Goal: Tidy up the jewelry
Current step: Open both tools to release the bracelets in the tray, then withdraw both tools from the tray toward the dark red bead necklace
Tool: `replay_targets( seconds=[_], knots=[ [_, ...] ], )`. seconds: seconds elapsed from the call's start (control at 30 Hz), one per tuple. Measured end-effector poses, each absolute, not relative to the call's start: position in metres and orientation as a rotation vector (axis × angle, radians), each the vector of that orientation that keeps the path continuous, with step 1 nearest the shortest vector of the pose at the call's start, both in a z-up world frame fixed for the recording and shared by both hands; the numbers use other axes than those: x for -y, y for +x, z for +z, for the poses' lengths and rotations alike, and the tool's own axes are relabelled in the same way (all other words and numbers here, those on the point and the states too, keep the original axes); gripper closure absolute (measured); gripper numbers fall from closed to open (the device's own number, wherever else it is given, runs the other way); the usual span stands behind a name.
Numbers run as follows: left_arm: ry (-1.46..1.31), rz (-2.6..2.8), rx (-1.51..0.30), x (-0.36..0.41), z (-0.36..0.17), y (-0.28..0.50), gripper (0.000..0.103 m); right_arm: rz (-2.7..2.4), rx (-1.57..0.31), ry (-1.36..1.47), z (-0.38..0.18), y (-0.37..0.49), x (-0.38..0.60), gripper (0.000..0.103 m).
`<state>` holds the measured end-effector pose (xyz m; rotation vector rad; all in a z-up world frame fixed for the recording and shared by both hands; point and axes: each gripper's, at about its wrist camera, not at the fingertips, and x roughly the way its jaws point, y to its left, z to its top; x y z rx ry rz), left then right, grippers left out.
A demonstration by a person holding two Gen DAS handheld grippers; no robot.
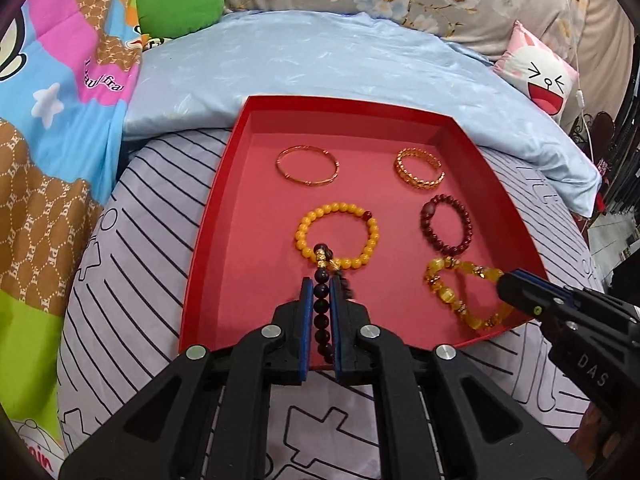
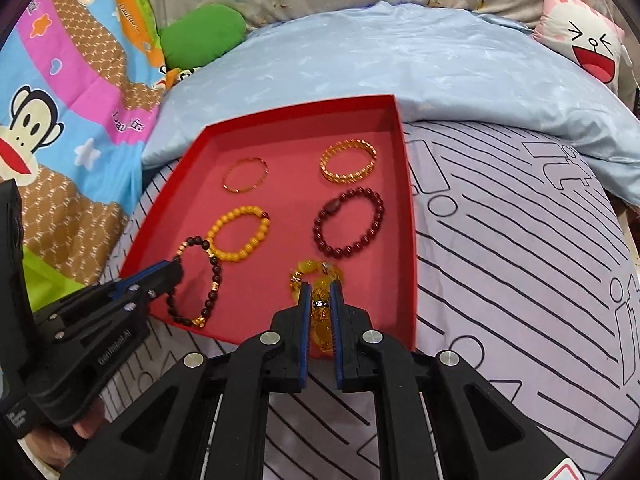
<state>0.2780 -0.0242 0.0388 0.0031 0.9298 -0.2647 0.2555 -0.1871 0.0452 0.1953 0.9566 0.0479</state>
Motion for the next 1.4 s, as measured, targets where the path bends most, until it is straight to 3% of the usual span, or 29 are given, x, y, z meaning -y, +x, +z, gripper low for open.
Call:
replay_targets(
  seconds=[0.3,0.37,0.43,0.53,1.4],
  knots=[
    [0.045,-0.222,-0.913,0.025,0.036,0.276,0.094,0.021,-0.922,0.091,0.046,0.253,0.174,0.090],
    [0.052,-0.211,-0.902,0.024,0.036,0.273,0.086,0.019,-0.914,0.090,0.048,0.251,0.173,0.085],
    [0.055,-0.199,-0.890,0.023,0.038,0.270,0.071,0.019,-0.903,0.095,0.052,0.249,0.174,0.079],
    [0.052,-0.192,-0.877,0.022,0.041,0.265,0.066,0.019,-0.890,0.107,0.057,0.243,0.176,0.075],
    [0.023,-0.167,-0.882,-0.005,0.052,0.168,0.061,0.004,-0.923,0.169,0.057,0.136,0.193,0.070]
  ],
)
